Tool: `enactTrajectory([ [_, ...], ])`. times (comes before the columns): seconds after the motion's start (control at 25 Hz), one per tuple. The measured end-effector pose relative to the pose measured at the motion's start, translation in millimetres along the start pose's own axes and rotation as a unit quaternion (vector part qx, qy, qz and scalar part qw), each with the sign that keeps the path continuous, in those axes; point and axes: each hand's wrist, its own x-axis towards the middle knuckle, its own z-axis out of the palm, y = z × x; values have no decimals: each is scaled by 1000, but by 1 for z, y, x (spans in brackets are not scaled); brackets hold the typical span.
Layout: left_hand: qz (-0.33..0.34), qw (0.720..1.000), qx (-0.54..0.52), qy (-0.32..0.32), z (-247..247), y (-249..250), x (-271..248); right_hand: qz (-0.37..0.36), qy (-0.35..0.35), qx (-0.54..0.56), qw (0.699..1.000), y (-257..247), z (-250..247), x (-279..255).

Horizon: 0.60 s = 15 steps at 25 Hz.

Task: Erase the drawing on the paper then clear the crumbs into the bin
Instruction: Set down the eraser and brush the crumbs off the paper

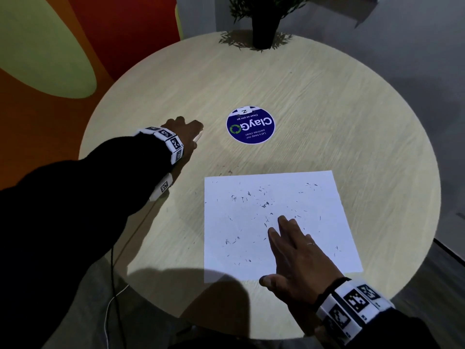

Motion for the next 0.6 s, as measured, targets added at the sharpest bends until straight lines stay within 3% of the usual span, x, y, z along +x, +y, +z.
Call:
enactTrajectory([
  [0.2, 16, 991, -82, 105, -9, 23, 17, -8, -1, 2, 1000, 2, 1, 1],
  [0.32, 51, 989, -137, 25, -16, 48, 34, -3, -7, -3, 1000, 2, 2, 1],
  [0.4, 52, 993, -101, -31, -20, 59, 40, -1, -7, -5, 1000, 2, 0, 1],
  [0.52, 4, 999, -36, -30, -29, 46, 28, -6, -12, -1, 1000, 3, 0, 0],
  [0.6, 0, 996, 44, -73, -33, 33, 7, -9, -13, 4, 1000, 2, -1, 1],
])
